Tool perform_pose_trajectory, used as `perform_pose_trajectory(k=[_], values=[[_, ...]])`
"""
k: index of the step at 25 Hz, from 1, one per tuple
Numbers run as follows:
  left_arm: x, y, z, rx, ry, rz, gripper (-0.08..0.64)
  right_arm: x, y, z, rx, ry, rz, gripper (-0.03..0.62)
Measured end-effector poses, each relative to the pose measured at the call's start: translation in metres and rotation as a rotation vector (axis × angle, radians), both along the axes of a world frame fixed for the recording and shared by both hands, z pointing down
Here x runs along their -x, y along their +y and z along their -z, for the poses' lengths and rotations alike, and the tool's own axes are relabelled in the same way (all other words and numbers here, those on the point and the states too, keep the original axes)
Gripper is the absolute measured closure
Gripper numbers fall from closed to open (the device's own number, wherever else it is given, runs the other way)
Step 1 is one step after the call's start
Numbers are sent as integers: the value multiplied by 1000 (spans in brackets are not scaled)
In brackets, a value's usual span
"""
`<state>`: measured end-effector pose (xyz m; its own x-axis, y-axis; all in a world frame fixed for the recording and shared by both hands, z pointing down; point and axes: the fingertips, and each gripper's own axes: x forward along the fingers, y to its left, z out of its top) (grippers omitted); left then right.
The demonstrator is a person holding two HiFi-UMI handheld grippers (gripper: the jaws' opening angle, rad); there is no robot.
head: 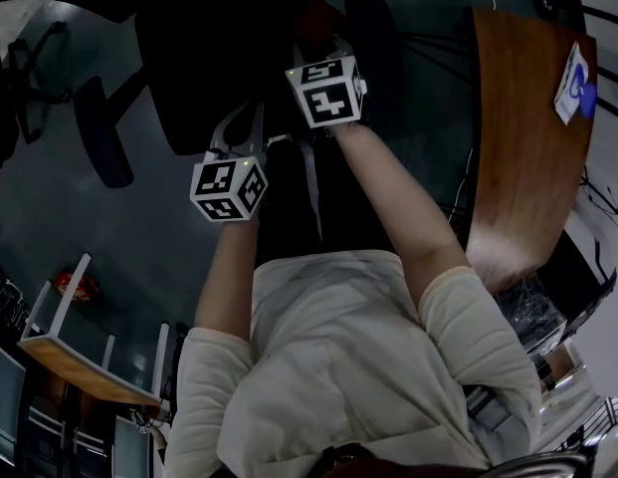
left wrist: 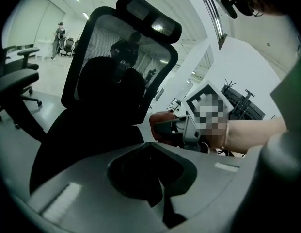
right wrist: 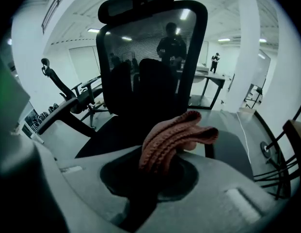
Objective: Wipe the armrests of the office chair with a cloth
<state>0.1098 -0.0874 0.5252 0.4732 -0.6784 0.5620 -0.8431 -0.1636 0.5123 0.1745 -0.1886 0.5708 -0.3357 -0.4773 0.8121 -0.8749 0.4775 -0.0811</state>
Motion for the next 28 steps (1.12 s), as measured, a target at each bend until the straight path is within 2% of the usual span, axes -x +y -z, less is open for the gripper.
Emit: perform_pose_trajectory(k=[3, 9, 17, 24, 28], values=[[1, -1, -6, 12, 20, 3, 543, -9, -33, -4, -26, 13, -61, 545], [5, -11, -15, 23, 36, -2, 543, -26, -44, -19, 35, -15, -188, 545], [9, -19, -12, 12, 39, -51, 543, -40, -12, -22, 102, -111, -384, 545], [-10, -7, -10, 10, 73, -109, 543, -55, 25, -19, 148, -165, -459, 545], [-27, 5, -10, 5, 79, -145, 543, -60, 50, -17, 172, -188, -463, 545]])
